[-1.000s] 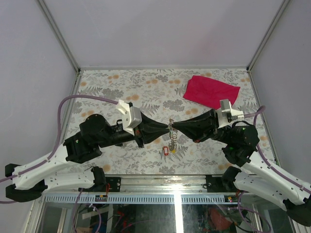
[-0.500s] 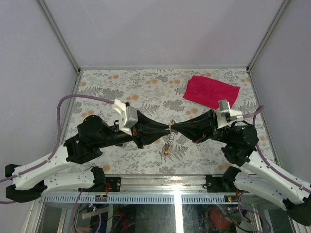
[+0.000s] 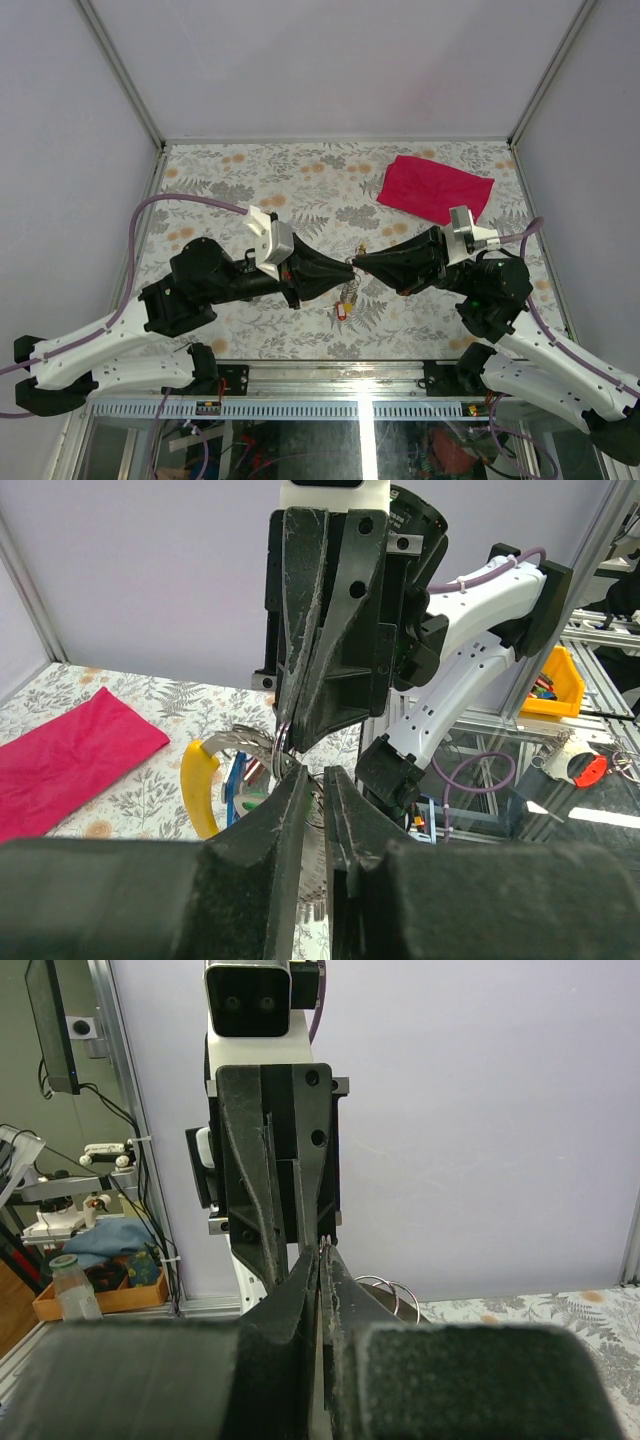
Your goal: Put the keys on the keyring
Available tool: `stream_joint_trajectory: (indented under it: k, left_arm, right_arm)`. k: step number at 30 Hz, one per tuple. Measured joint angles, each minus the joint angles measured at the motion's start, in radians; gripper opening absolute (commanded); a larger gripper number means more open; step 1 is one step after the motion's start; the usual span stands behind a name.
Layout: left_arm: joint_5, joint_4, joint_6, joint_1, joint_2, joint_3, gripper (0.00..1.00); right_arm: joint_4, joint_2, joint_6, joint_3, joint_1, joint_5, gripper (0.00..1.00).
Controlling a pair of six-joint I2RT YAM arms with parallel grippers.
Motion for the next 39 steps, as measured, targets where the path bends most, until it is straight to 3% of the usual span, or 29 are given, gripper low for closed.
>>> stream_joint_trajectory:
  k: [8, 16, 22, 24, 25, 35, 39]
  left_arm:
    - [0.008, 0.0, -0.002, 0.0, 0.001, 0.0, 0.0]
    - [0.018, -0.008, -0.003, 0.0, -0.003, 0.005, 0.0]
    - [0.034, -0.103, 0.025, 0.0, 0.024, 0.091, 0.0]
    - [0.037, -0.145, 0.04, 0.0, 0.033, 0.126, 0.0]
    - [0.041, -0.17, 0.05, 0.0, 0.037, 0.143, 0.0]
    - [0.054, -0.296, 0.085, 0.0, 0.061, 0.187, 0.0]
    - [0.007, -0.296, 0.06, 0.0, 0.046, 0.155, 0.09]
  right_arm:
    - [0.003, -0.001, 0.0, 0.0, 0.0, -0.014, 0.0]
    - [-0.011, -0.009, -0.01, 0.0, 0.0, -0.022, 0.0]
    - [-0.136, -0.04, -0.068, 0.006, 0.0, -0.038, 0.14]
    - [-0.19, -0.055, -0.096, 0.018, 0.0, -0.038, 0.01]
    - [-0.212, -0.063, -0.111, 0.026, 0.0, -0.037, 0.0]
    - [-0.332, -0.121, -0.18, 0.068, 0.0, -0.001, 0.0]
    - [-0.517, -0.162, -0.225, 0.095, 0.0, 0.12, 0.07]
